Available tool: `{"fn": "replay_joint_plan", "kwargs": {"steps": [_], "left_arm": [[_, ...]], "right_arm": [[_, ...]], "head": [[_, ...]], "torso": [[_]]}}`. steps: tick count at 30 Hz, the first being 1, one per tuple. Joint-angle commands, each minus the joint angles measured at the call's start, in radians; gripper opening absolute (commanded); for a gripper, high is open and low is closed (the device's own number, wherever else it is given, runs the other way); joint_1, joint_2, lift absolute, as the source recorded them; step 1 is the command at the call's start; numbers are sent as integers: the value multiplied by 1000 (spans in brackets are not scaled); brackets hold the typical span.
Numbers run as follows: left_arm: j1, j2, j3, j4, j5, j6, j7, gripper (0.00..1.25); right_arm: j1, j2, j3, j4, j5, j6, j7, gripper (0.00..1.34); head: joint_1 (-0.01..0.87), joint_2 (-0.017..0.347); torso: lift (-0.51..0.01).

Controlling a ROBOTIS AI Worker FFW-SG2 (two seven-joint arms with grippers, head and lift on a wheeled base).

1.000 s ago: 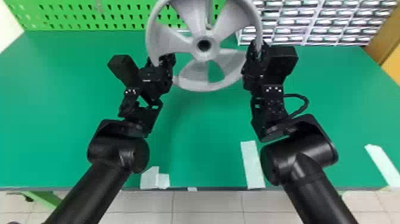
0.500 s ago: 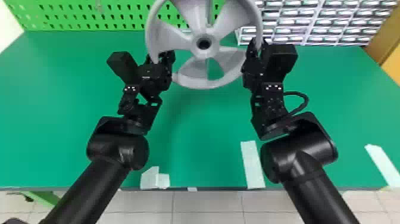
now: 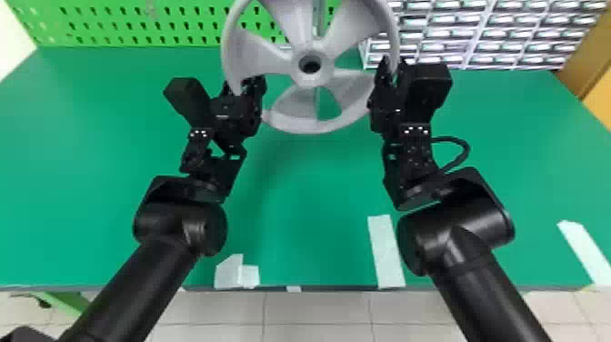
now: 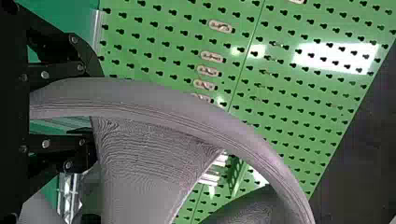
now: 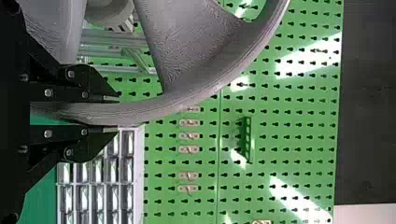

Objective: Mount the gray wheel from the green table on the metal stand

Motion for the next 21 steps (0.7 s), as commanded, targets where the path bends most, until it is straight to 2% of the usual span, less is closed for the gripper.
{"fn": "replay_joint_plan", "kwargs": {"steps": [1, 21], "left_arm": [[0, -2, -1, 7, 1, 0, -3, 341], [-2, -7, -8, 47, -45, -23, -17, 347]], "right_arm": [[-1, 0, -1, 7, 0, 0, -1, 230], [6, 0, -7, 51, 18, -38, 1, 230]], "head": [[867, 52], [867, 52]], "torso": [[-100], [-100]]}}
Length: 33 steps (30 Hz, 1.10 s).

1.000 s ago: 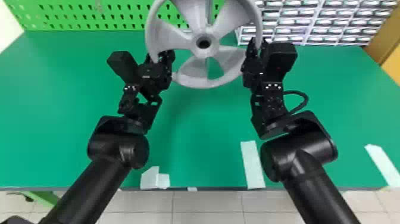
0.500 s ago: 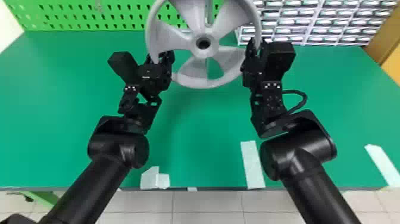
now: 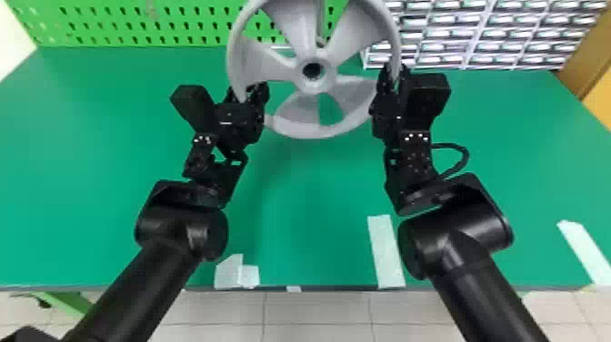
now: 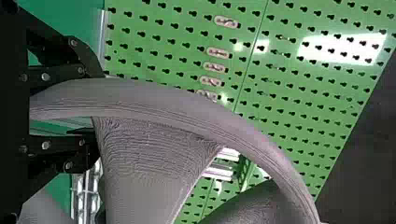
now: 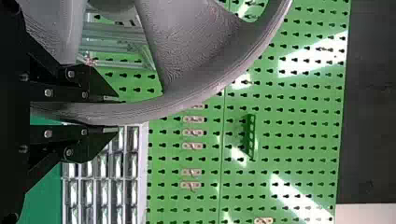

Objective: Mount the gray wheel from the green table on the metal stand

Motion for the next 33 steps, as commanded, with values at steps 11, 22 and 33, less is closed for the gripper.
{"fn": "replay_joint_plan", "kwargs": {"steps": [11, 22, 33], "left_arm": [[1, -1, 12, 11, -34, -8, 0, 350], [-2, 1, 21, 18, -55, -8, 0, 350], [-24, -1, 20, 47, -57, -22, 0, 356]], "right_arm": [[1, 0, 0, 19, 5, -6, 1, 230], [-5, 2, -3, 41, 8, -26, 1, 230], [-17, 2, -3, 56, 9, -34, 1, 230]], "head": [[867, 52], [867, 52], [867, 52]], "torso": [[-100], [-100], [-100]]}}
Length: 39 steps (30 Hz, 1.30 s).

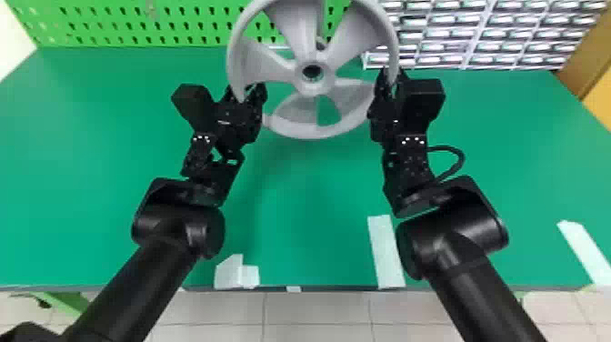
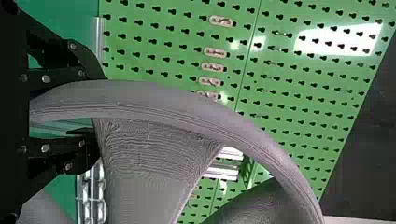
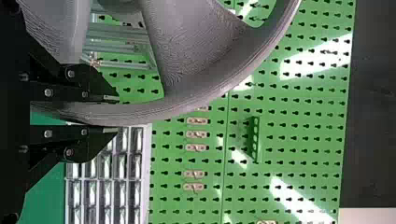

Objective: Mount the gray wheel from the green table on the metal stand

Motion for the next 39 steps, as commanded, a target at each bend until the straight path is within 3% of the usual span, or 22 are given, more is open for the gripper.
{"fn": "replay_joint_plan", "kwargs": {"steps": [1, 39], "left_arm": [[-8, 0, 0, 9, -3, -4, 1, 356], [-63, -12, 17, 154, -37, -66, -34, 387]], "right_arm": [[-5, 1, 0, 6, 0, -2, 0, 230], [-46, 4, 7, 90, 0, -65, 0, 230]], "head": [[867, 52], [867, 52]], "torso": [[-100], [-100]]}}
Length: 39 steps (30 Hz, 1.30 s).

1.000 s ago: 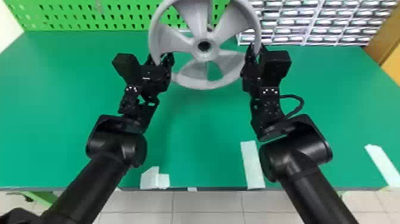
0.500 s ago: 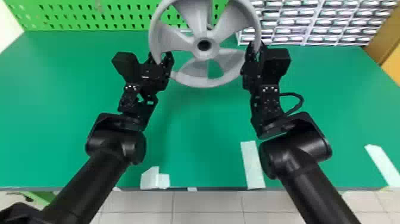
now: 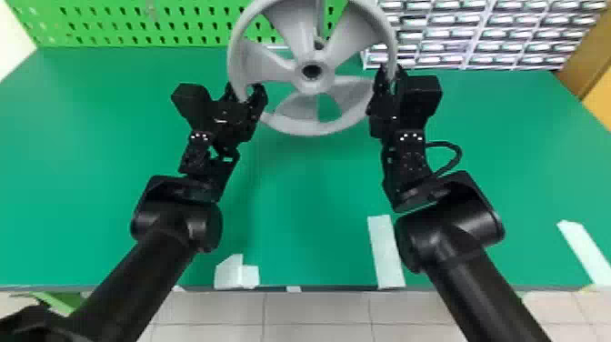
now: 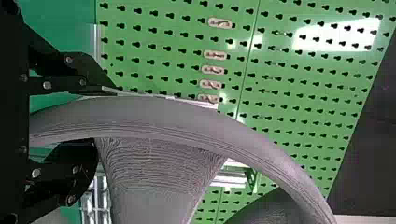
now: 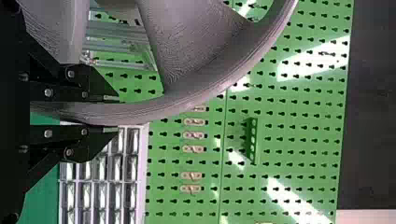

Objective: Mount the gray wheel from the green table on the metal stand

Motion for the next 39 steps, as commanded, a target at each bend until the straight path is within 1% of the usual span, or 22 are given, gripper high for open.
{"fn": "replay_joint_plan", "kwargs": {"steps": [1, 14, 39], "left_arm": [[-3, 0, 10, 14, -15, -3, 0, 387], [-17, 0, 23, 26, -41, -4, 0, 387], [-35, -5, 12, 43, -35, -17, 0, 387]], "right_arm": [[-6, 2, 1, 26, 6, -23, 0, 230], [-12, 4, 2, 62, 13, -58, 1, 230], [-32, 1, -2, 70, 18, -61, 1, 230]], "head": [[867, 52], [867, 52], [867, 52]], "torso": [[-100], [-100], [-100]]}}
